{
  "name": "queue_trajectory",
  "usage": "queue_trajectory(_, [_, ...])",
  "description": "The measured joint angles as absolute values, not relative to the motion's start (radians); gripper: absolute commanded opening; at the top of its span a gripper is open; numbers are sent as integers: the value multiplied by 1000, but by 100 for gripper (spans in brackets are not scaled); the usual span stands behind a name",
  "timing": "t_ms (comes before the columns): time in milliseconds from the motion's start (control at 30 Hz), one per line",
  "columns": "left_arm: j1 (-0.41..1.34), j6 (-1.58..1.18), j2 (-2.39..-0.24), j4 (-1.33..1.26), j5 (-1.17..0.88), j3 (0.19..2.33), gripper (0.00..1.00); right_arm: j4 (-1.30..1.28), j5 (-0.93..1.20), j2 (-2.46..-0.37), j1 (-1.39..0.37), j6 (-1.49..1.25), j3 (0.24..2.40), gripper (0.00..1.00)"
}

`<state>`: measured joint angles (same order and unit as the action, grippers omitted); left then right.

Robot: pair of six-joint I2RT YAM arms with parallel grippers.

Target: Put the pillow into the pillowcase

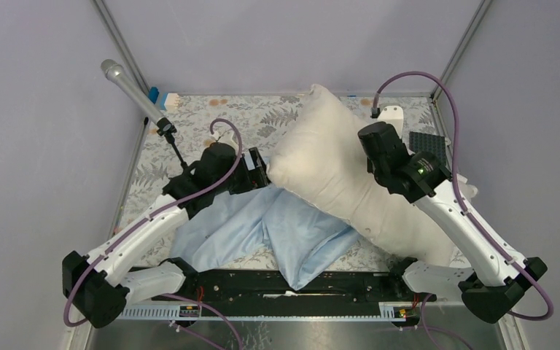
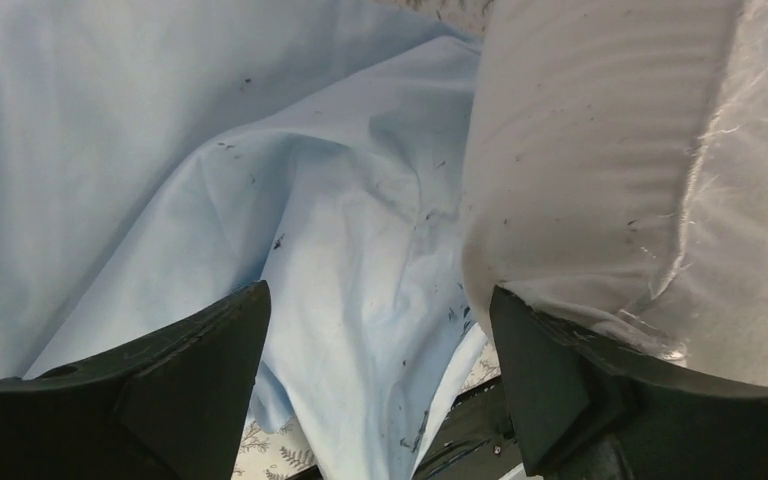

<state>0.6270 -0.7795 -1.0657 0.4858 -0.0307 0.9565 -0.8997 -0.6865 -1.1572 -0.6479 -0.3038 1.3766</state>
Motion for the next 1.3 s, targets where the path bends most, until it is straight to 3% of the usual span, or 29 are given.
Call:
queue_trajectory(133, [654, -794, -1076, 474, -41, 932, 78, -895, -695, -1131, -648, -303, 1314, 0])
queue_trajectory(300, [664, -795, -957, 553, 41, 930, 78, -878, -690, -1092, -648, -332, 1236, 0])
queue_trajectory(600, [660, -786, -861, 633, 149, 958, 99, -870, -667, -1042, -648, -361, 1172, 0])
queue_trajectory(867, [648, -757, -1136, 461, -73, 949, 99, -816, -553, -943, -648, -356, 1071, 0])
queue_trajectory(1000, [648, -791, -1176, 304, -210, 873, 99, -781, -507, -905, -648, -369, 996, 0])
queue_trajectory(1167, [648, -849, -1191, 147, -313, 786, 85, -728, -442, -899, -649, -388, 922, 0])
queue_trajectory(1200, [648, -860, -1194, 120, -327, 770, 82, -722, -433, -901, -649, -390, 921, 7])
queue_trajectory(1300, [648, -883, -1208, 57, -362, 729, 67, -711, -413, -912, -649, -387, 928, 58])
